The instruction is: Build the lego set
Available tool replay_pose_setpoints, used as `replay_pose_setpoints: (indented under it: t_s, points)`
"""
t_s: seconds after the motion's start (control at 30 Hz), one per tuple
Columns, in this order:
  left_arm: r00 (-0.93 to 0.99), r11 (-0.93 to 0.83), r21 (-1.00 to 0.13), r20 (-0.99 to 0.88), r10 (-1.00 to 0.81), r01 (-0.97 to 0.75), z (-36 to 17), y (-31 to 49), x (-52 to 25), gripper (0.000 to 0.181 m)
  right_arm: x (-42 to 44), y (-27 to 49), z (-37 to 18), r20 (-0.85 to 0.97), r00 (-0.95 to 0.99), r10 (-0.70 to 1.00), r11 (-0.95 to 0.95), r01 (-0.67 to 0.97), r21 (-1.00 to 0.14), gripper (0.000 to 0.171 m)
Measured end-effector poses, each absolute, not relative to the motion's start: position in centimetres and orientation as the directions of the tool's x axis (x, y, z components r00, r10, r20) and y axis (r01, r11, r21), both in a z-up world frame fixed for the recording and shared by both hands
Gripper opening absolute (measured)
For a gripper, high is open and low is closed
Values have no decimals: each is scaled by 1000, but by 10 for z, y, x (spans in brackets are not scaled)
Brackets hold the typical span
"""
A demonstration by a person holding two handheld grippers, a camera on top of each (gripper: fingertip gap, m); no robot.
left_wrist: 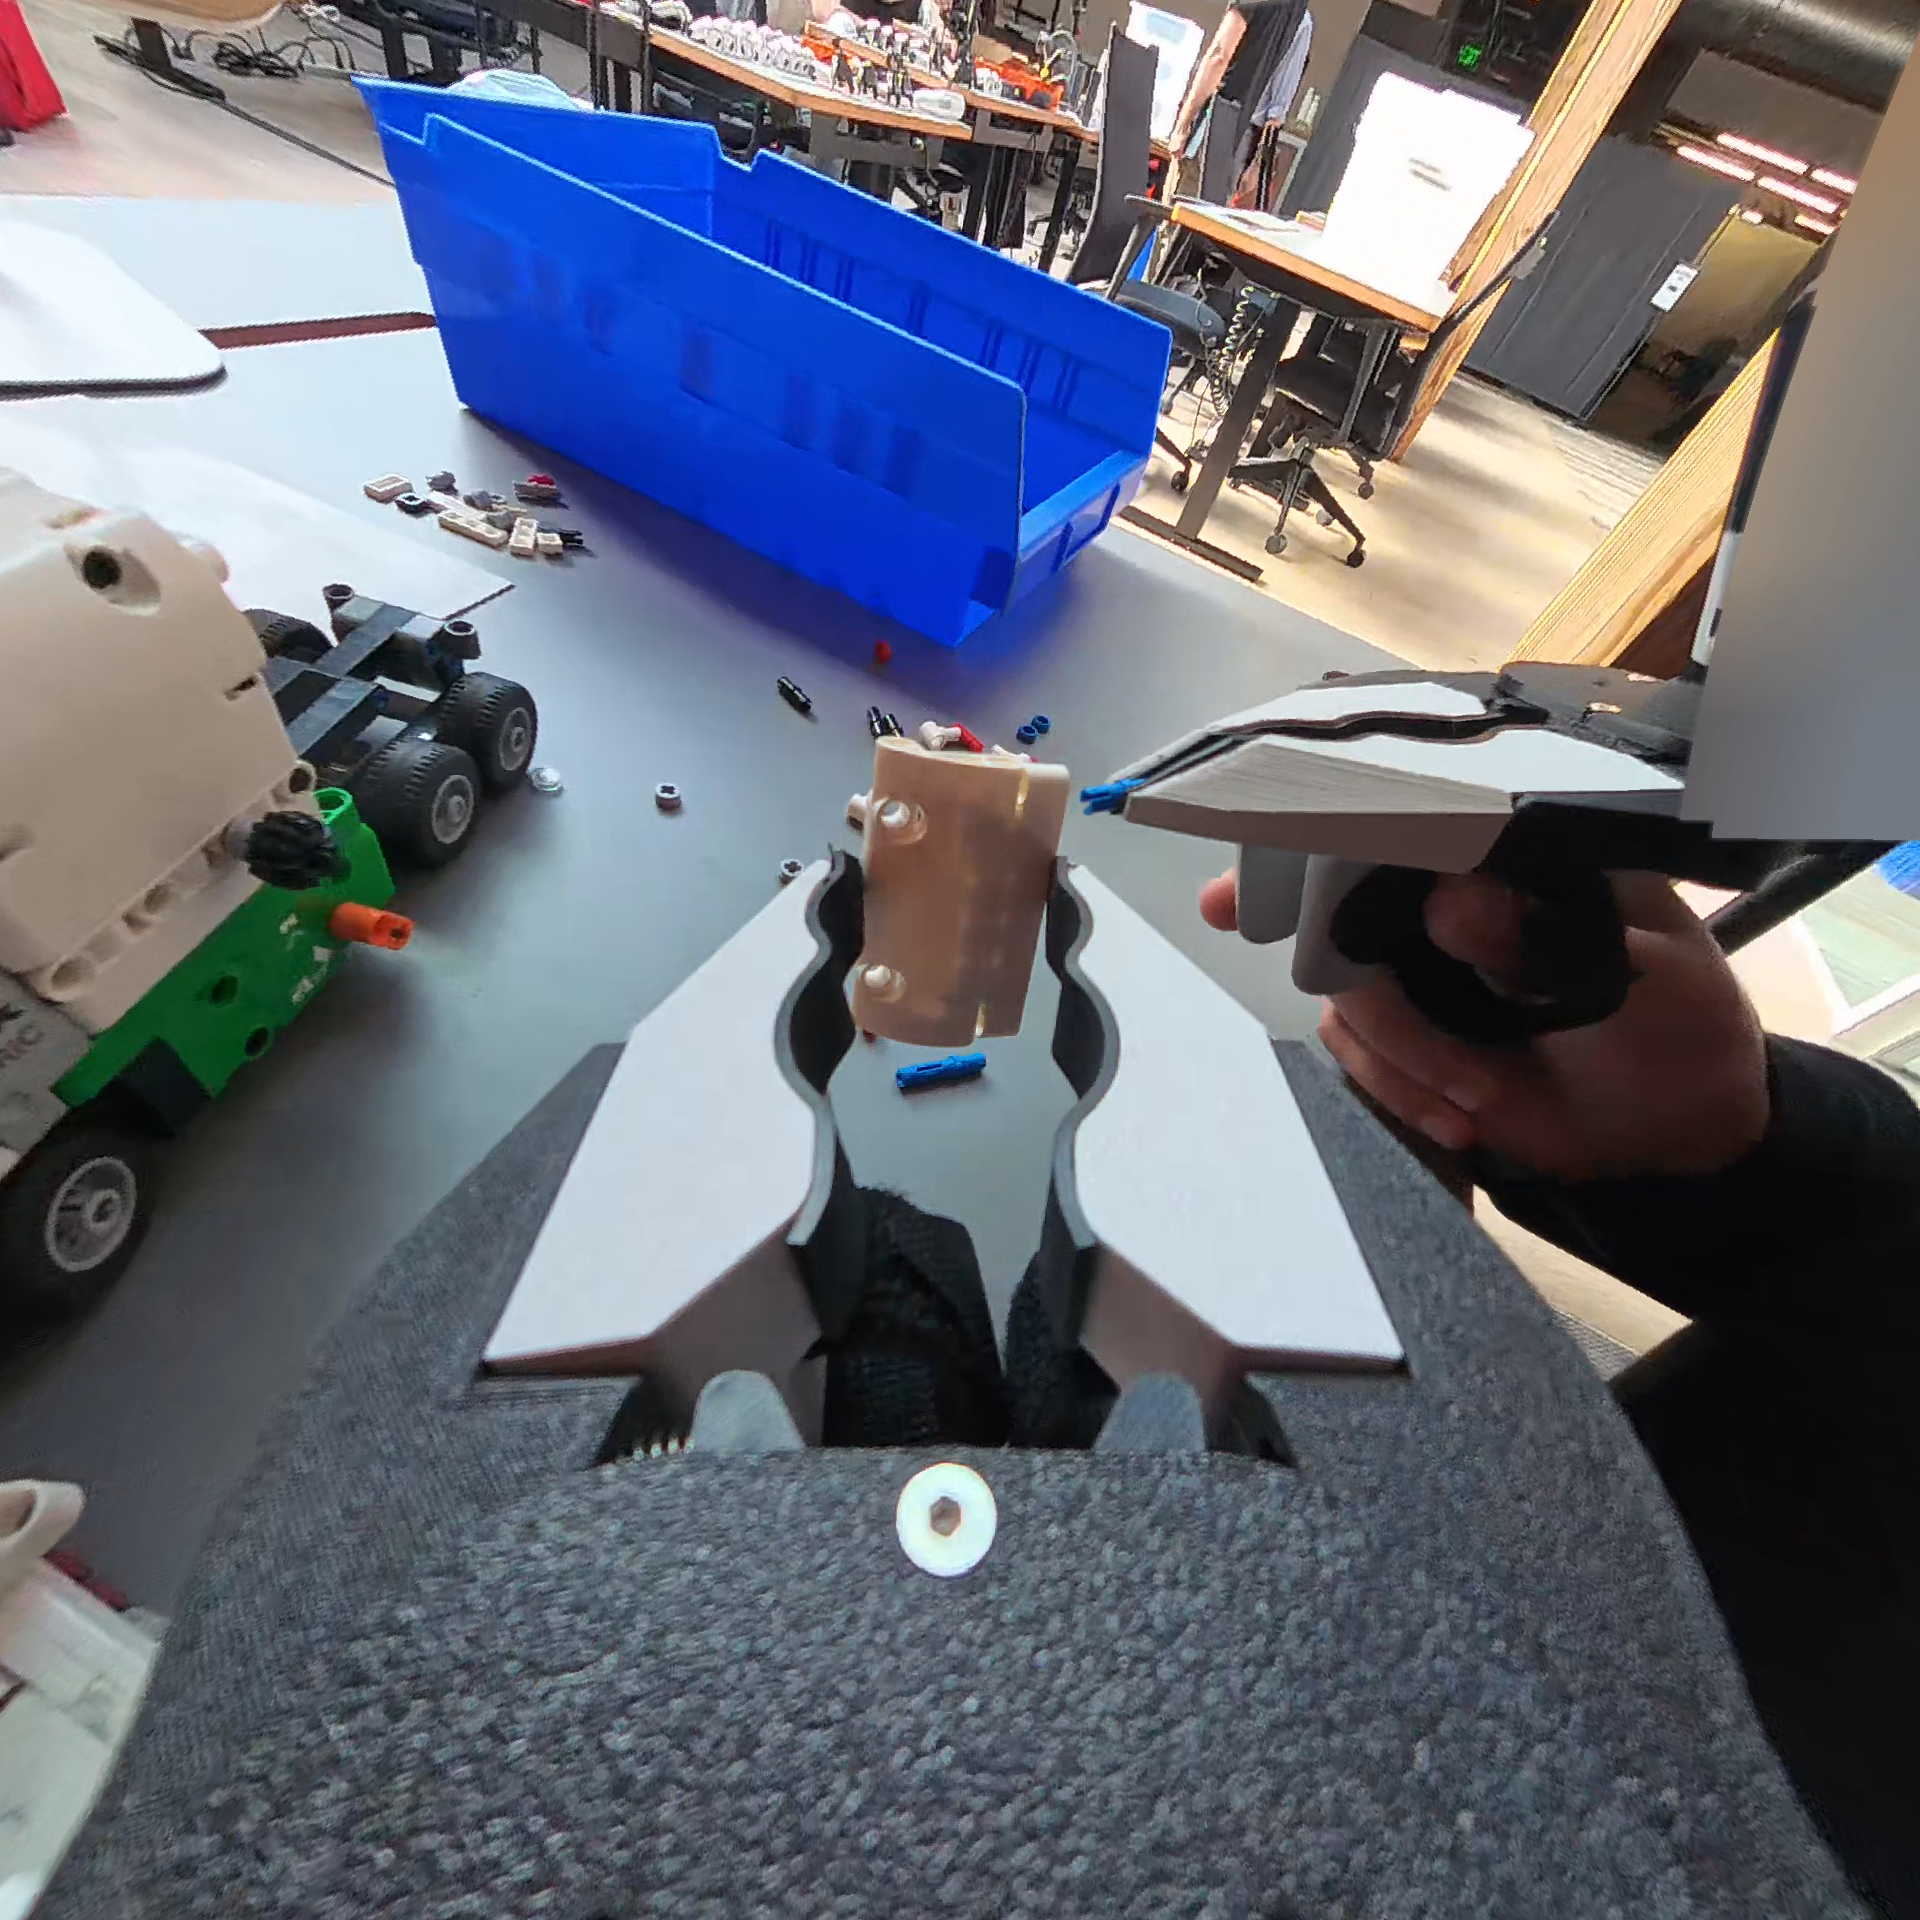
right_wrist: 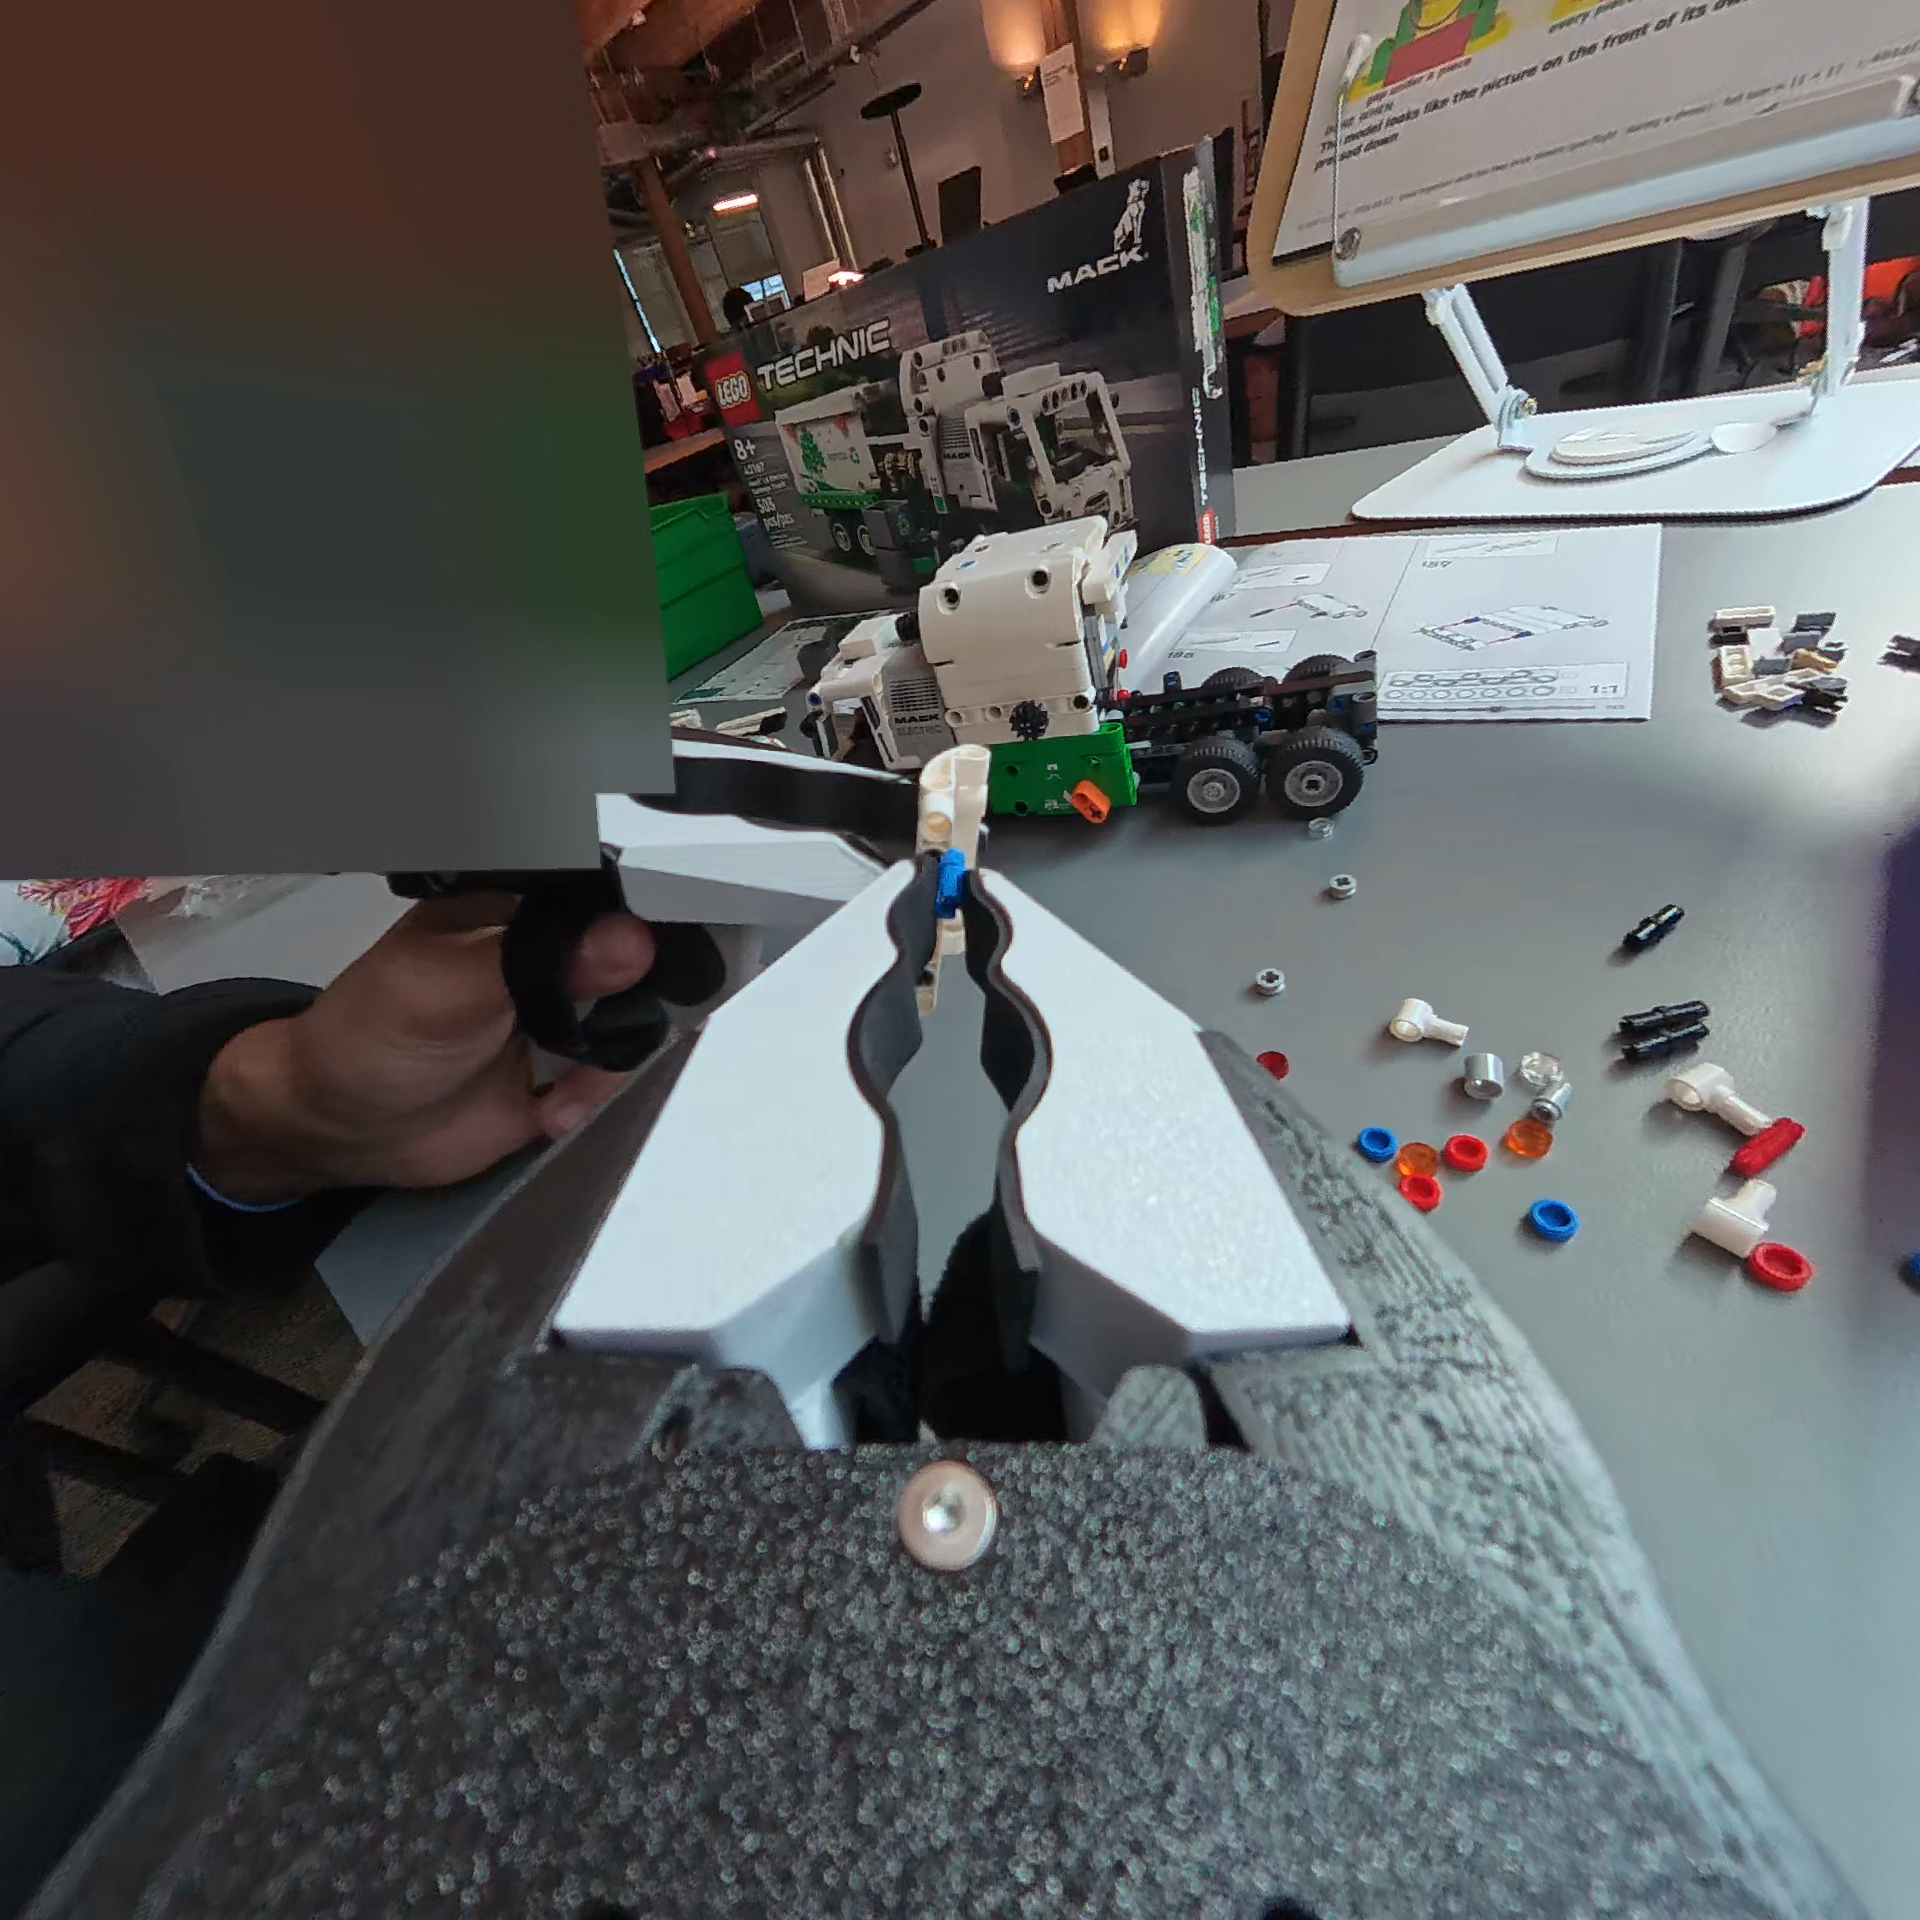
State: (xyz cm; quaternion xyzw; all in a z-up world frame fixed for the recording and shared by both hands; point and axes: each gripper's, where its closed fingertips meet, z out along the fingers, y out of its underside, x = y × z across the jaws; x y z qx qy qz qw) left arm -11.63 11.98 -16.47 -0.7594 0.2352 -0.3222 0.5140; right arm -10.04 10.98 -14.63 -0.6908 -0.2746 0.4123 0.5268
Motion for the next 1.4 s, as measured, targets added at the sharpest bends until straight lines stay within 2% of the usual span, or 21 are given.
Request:
replay_pose_setpoints:
  t_s: [0.47, 0.6, 0.8, 1.07, 1.13, 1.2, 1.33, 1.4]
  points:
    - [687, -303, -948, 157, -709, -96, -166, 116, -109, 33, -101, 105, -142, -258, 504, 824, -261, -67, -963, 3]
    - [717, -232, -955, 29, -696, -186, -167, 116, -111, 32, -105, 101, -144, -236, 491, 838, -252, -35, -967, 3]
    - [735, -192, -950, -56, -675, -248, -170, 117, -113, 32, -108, 98, -147, -229, 479, 848, -258, -7, -966, 3]
    - [716, -78, -934, -211, -665, -347, -168, 113, -117, 32, -110, 90, -149, -336, 378, 862, -355, -21, -935, 3]
    - [735, -145, -939, -142, -663, -313, -170, 108, -124, 33, -103, 90, -147, -343, 363, 866, -361, -20, -932, 3]
    - [746, -287, -930, 20, -666, -231, -174, 94, -130, 33, -94, 94, -147, -371, 343, 863, -383, -35, -923, 3]
    - [706, -574, -811, 341, -621, -114, -189, 58, -132, 33, -92, 95, -147, -438, 295, 849, -439, -68, -896, 3]
    - [697, -621, -778, 390, -601, -101, -194, 45, -134, 33, -95, 90, -147, -424, 269, 865, -427, -50, -903, 3]
